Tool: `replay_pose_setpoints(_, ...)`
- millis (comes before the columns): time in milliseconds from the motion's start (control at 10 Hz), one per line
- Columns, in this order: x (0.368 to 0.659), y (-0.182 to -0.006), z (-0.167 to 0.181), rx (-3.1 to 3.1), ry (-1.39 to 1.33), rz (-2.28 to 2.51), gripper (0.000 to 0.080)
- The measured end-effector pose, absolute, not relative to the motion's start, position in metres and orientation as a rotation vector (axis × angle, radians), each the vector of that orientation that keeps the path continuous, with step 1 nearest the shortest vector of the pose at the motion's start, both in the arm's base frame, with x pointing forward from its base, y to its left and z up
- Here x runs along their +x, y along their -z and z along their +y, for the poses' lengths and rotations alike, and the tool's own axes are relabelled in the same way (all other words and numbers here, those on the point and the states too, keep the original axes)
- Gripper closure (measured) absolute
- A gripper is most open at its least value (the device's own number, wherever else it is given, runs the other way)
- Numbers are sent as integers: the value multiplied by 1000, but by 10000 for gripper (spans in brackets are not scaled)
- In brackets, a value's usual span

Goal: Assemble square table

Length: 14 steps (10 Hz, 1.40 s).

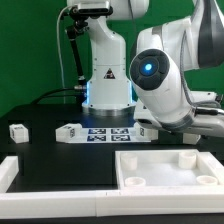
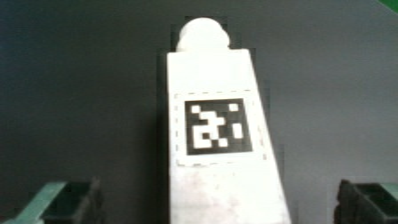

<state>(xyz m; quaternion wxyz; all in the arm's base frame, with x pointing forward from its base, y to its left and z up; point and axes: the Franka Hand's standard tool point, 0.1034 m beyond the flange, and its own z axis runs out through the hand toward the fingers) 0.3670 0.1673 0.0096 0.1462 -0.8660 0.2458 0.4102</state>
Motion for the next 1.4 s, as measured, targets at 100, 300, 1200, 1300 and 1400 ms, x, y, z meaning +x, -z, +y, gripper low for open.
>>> replay_pose_setpoints(100,367,-9,167,-2493,-1182,708,254)
replay_pose_setpoints(300,367,-9,167,-2493,-1182,708,433)
replay_pose_setpoints(1200,396,-40,133,-2574,-1101,620,511)
replay_pose_setpoints(1300,409,-57,128,-2608,-1045,595,511)
replay_pose_setpoints(1400,424,-84,123,-2651,-969,551,511)
